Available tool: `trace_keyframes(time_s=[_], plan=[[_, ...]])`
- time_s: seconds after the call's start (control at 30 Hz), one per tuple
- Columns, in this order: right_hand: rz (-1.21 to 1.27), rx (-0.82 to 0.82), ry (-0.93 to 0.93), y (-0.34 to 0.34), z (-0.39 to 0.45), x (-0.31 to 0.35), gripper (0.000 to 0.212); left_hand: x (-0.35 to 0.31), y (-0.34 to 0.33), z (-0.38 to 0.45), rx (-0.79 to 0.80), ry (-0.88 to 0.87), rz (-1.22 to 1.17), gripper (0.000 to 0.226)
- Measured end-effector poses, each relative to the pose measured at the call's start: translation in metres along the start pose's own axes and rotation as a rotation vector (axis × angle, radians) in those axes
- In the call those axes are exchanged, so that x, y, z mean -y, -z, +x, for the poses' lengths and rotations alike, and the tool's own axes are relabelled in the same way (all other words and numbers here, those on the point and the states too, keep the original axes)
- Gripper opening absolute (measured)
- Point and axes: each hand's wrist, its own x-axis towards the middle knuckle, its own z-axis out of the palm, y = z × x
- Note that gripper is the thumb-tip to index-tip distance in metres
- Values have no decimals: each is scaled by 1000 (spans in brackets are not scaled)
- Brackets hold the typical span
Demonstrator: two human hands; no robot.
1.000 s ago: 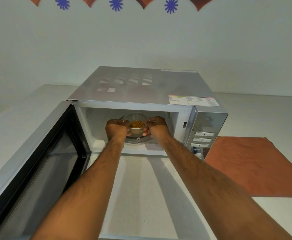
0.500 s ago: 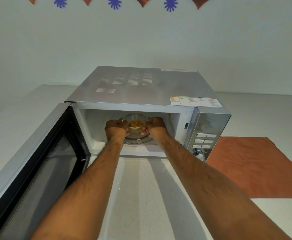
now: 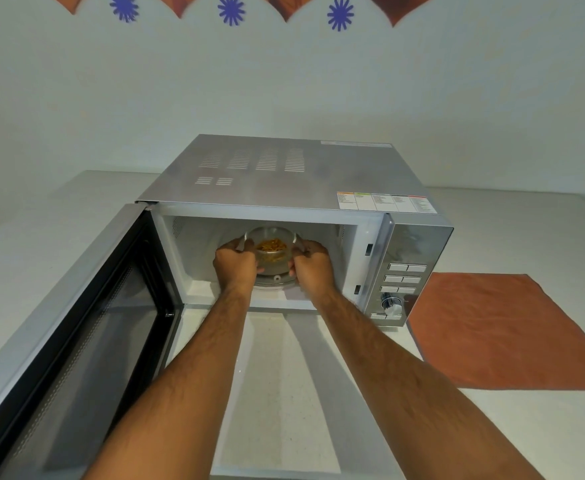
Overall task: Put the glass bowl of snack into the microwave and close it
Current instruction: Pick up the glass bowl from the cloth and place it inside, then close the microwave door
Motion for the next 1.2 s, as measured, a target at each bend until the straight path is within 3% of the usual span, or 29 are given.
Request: trace_keyframes(time_s=[0.27, 0.5, 0.87, 1.1, 1.2], plan=[[-40, 18, 50, 9, -47, -21, 15, 7, 20, -40, -23, -198, 142, 27], [-159, 36, 86, 29, -89, -47, 15, 27, 46, -76, 23, -180, 173, 23], [-736, 32, 177, 83, -155, -84, 16, 71, 81, -136, 132, -134, 198, 11], [-972, 53, 269, 108, -187, -102, 29, 82, 87, -192, 323, -256, 350, 19], [-1091, 99, 291, 111, -196, -104, 45, 77, 91, -207, 391, -293, 398, 22]])
